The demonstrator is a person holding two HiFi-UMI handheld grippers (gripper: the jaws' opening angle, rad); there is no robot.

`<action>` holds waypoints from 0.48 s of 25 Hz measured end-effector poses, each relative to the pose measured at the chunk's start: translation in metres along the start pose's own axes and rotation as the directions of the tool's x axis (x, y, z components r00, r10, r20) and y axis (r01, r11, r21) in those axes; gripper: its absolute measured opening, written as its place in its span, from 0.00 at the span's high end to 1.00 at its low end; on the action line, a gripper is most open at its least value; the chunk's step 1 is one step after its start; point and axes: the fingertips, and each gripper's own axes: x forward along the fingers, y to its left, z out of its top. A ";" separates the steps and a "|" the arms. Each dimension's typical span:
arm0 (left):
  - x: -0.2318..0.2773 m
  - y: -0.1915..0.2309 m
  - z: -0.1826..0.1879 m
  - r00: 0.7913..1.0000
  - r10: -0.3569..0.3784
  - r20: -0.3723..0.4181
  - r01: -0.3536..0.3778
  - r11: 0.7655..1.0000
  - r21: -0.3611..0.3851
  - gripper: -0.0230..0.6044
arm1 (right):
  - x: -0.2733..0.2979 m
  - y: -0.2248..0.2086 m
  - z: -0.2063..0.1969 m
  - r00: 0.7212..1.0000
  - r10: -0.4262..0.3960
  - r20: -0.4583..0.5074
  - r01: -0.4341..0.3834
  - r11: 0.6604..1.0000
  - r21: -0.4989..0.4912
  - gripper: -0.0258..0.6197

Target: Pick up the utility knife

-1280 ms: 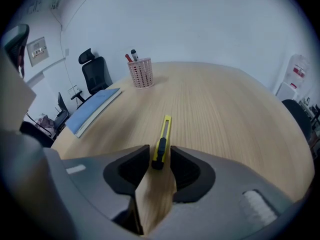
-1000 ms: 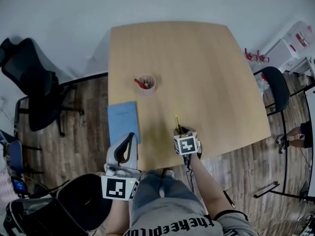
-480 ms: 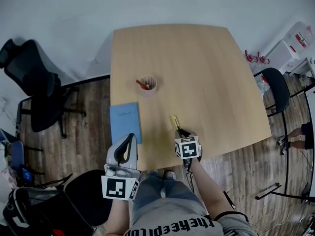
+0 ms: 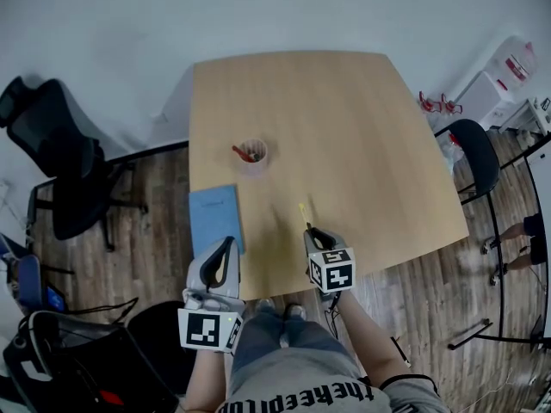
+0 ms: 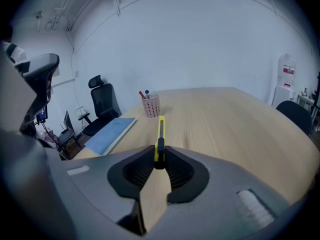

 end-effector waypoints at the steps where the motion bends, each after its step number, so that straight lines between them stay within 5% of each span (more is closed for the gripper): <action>1: 0.000 -0.001 0.000 1.000 -0.002 0.002 0.002 1.000 0.001 0.93 | -0.004 0.002 0.003 1.000 0.004 0.013 -0.004 1.000 -0.004 0.86; 12: -0.003 -0.005 0.004 1.000 -0.015 0.016 0.015 1.000 0.005 0.93 | -0.042 0.022 0.033 0.986 0.051 0.158 -0.051 0.999 -0.003 0.86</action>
